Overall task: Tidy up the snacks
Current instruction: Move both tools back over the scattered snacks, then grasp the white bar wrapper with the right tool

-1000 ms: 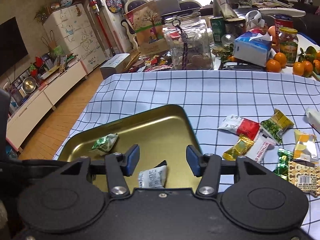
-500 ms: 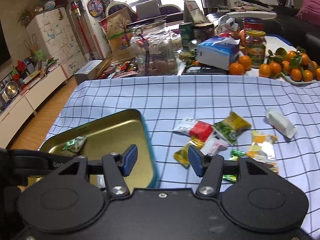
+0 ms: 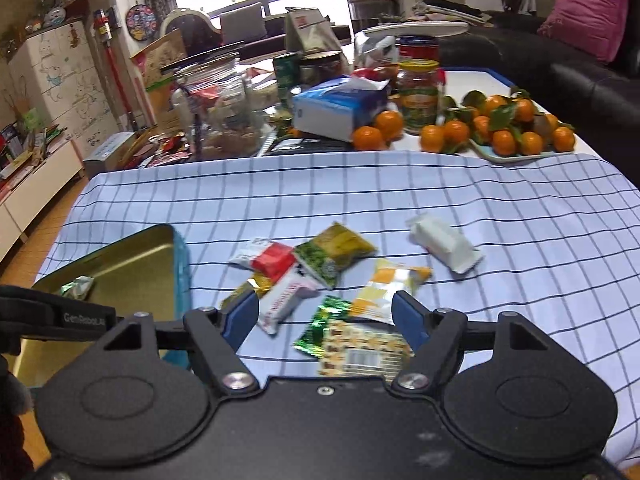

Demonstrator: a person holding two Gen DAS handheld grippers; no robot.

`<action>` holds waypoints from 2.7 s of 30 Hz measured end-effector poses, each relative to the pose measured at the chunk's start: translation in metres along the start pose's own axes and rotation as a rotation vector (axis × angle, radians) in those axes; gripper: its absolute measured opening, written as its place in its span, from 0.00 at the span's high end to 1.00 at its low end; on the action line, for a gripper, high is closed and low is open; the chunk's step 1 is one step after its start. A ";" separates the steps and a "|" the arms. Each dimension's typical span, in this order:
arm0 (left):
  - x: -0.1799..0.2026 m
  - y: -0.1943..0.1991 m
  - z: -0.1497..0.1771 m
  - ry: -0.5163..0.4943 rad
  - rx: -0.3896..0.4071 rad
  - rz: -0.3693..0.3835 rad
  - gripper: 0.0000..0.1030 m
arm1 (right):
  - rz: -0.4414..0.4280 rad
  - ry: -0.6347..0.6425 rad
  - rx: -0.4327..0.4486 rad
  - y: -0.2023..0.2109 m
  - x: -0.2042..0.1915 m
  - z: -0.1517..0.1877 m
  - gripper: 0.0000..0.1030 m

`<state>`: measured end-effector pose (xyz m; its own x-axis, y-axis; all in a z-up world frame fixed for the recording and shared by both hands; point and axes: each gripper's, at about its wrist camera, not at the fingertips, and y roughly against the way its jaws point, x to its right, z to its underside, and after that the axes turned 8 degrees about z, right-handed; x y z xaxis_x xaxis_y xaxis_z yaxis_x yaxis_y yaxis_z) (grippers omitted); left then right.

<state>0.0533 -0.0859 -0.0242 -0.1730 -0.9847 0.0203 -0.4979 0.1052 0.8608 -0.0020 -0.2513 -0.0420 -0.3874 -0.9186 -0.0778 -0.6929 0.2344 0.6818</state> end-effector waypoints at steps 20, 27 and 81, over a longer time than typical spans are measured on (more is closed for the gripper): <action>0.024 0.013 0.030 -0.140 0.057 0.037 0.52 | 0.109 -0.040 0.044 0.009 0.025 -0.005 0.23; 0.012 0.027 0.058 -0.109 -0.007 0.062 0.52 | 0.108 -0.052 0.023 0.013 0.032 -0.007 0.23; 0.029 -0.059 -0.113 -0.074 -0.168 0.295 0.52 | 0.093 -0.009 -0.340 -0.142 0.051 -0.097 0.42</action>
<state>0.1735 -0.1367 -0.0175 -0.3527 -0.9020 0.2491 -0.2716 0.3534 0.8952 0.1357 -0.3619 -0.0727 -0.4462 -0.8949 -0.0093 -0.4123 0.1964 0.8896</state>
